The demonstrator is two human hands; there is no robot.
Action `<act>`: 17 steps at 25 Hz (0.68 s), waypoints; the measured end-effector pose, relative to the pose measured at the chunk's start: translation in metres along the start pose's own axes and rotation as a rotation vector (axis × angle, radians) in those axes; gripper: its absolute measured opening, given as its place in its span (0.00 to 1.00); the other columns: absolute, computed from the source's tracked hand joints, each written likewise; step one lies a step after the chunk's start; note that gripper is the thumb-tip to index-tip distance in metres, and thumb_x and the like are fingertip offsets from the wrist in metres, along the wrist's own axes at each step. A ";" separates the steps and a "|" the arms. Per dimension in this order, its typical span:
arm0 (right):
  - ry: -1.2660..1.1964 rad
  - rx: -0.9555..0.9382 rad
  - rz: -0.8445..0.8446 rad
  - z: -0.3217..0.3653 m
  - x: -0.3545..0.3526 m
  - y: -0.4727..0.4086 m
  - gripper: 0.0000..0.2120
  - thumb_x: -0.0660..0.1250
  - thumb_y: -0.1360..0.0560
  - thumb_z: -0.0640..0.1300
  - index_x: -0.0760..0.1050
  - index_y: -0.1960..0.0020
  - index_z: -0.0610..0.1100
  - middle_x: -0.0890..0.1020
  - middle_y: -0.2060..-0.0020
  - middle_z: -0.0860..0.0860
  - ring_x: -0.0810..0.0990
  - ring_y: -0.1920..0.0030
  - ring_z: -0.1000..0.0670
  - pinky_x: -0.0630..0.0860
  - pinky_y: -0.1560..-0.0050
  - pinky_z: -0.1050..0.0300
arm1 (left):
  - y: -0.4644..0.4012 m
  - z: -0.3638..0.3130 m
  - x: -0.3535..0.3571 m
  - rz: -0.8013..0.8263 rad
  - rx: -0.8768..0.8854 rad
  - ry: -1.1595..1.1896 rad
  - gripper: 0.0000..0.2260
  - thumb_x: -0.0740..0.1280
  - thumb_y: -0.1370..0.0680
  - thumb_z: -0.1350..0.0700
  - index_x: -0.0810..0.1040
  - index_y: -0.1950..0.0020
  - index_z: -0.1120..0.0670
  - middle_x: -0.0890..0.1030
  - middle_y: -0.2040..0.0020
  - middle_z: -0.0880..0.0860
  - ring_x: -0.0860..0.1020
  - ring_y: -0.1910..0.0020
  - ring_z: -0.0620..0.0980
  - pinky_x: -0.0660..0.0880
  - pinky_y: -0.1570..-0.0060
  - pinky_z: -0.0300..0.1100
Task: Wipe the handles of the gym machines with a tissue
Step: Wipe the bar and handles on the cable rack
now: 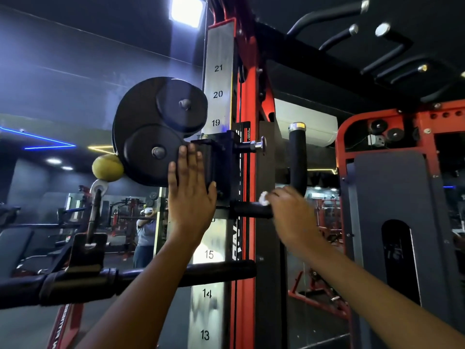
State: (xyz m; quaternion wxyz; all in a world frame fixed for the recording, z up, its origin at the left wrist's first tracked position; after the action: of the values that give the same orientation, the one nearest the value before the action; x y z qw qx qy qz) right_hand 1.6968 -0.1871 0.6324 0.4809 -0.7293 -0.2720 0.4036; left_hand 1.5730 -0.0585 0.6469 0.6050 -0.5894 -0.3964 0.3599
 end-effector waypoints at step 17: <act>0.041 -0.794 -0.115 0.039 0.046 0.009 0.13 0.71 0.33 0.33 0.81 0.48 0.38 0.83 0.53 0.47 0.80 0.49 0.48 0.75 0.42 0.56 | 0.006 0.002 0.004 -0.071 0.012 0.008 0.30 0.51 0.20 0.47 0.55 0.23 0.62 0.55 0.22 0.61 0.48 0.24 0.57 0.33 0.27 0.50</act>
State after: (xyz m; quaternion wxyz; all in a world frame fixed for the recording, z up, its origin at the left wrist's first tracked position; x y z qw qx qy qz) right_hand 1.6878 -0.1360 0.6011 0.1891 -0.8499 -0.4375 0.2249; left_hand 1.5734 -0.0539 0.6413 0.6225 -0.5727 -0.4123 0.3384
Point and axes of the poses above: each hand's wrist, its own y-axis away from the middle knuckle, its own x-axis out of the palm, z = x × y, the point moved 5 cm from there along -y, towards the middle knuckle
